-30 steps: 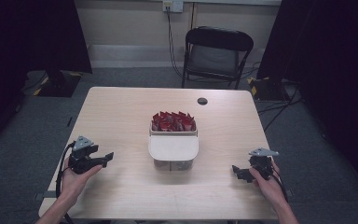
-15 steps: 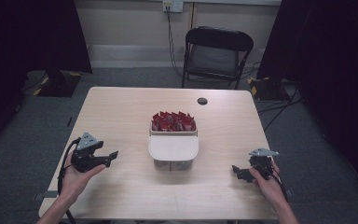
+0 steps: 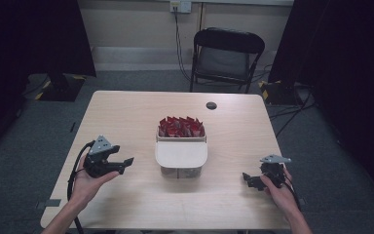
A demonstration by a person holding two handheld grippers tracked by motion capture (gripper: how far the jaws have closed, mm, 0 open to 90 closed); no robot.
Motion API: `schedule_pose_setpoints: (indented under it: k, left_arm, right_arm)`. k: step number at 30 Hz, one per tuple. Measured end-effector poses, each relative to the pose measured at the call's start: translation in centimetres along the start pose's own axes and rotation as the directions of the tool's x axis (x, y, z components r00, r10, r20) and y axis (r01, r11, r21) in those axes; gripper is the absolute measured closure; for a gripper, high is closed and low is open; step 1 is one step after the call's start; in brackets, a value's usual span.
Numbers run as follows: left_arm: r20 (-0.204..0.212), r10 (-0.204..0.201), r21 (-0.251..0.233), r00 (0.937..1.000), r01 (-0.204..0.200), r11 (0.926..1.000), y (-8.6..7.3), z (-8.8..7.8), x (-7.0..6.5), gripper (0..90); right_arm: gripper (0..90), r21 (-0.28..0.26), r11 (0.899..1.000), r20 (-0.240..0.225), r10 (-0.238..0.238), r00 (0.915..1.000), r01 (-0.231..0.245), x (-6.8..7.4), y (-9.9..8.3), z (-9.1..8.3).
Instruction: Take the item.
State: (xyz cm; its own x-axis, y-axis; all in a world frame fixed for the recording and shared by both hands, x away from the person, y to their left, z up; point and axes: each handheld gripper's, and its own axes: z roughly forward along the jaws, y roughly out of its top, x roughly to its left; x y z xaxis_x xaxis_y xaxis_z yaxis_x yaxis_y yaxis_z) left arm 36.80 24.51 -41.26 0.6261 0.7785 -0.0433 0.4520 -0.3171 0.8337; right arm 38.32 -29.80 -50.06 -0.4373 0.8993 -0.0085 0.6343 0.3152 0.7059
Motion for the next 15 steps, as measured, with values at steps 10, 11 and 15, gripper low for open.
schedule_pose_setpoints:
  k: [10, 11, 15]
  left_arm:
    - [0.019, 0.003, -0.047, 0.9998, -0.002, 0.9989, 2.2, 0.3, -1.1, 29.6]
    - [-0.002, 0.028, -0.038, 0.9996, -0.028, 0.9989, 2.5, 0.5, -1.3, 29.3]
    - [0.001, 0.057, -0.033, 0.9984, -0.057, 0.9978, 3.1, 1.0, -1.9, 26.9]
  right_arm:
    - [0.0, 0.0, 1.0, 0.0, 0.0, 1.0, 0.0, 0.0, 0.0, 0.0]
    - [0.0, 0.0, 1.0, -0.001, 0.0, 1.0, 0.0, 0.0, 0.0, 0.0]
    - [0.0, 0.0, 1.0, 0.0, 0.0, 1.0, 0.0, 0.0, 0.0, 0.0]
